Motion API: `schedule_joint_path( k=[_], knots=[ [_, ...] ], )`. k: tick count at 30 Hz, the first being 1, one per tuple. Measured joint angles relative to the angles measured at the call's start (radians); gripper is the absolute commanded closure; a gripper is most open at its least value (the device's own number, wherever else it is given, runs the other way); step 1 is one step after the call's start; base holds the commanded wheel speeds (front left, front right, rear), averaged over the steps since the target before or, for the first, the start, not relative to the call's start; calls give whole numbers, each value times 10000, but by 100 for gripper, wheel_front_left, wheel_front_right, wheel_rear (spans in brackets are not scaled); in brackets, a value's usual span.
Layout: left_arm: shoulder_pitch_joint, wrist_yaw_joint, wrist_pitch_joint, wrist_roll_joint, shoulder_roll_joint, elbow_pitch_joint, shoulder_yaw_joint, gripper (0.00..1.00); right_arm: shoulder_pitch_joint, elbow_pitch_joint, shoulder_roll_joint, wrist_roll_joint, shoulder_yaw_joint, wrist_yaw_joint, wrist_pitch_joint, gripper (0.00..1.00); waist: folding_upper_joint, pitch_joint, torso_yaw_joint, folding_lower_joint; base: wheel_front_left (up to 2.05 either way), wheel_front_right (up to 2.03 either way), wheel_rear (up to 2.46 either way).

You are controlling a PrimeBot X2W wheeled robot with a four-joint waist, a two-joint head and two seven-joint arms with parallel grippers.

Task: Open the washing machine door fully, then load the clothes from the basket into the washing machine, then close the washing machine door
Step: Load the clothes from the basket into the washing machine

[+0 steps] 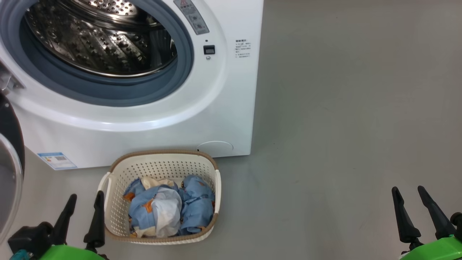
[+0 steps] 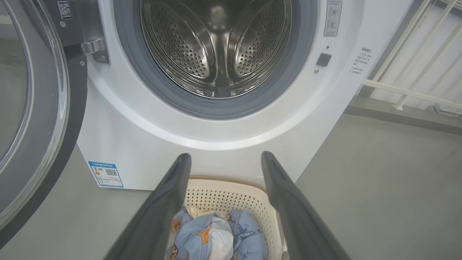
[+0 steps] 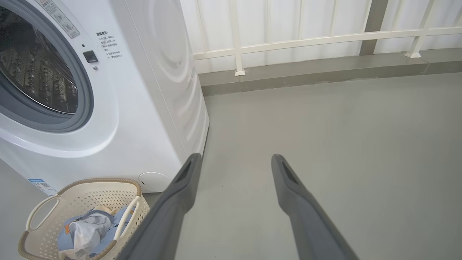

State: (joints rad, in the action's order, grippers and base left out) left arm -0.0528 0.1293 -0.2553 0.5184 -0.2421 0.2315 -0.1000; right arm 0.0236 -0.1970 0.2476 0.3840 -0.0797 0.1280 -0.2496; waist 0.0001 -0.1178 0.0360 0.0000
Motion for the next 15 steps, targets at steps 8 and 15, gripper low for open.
schedule_joint_path(
  k=[8,15],
  knots=[
    [-207,0,0,67,-12,31,2,0,-58,0,-17,0,-4,0,0,0,0,-72,27,0,77,-133,56],
    [-274,0,0,82,-13,44,6,0,-75,0,-69,0,-6,0,0,0,0,-97,44,0,78,-134,56]
  ],
)
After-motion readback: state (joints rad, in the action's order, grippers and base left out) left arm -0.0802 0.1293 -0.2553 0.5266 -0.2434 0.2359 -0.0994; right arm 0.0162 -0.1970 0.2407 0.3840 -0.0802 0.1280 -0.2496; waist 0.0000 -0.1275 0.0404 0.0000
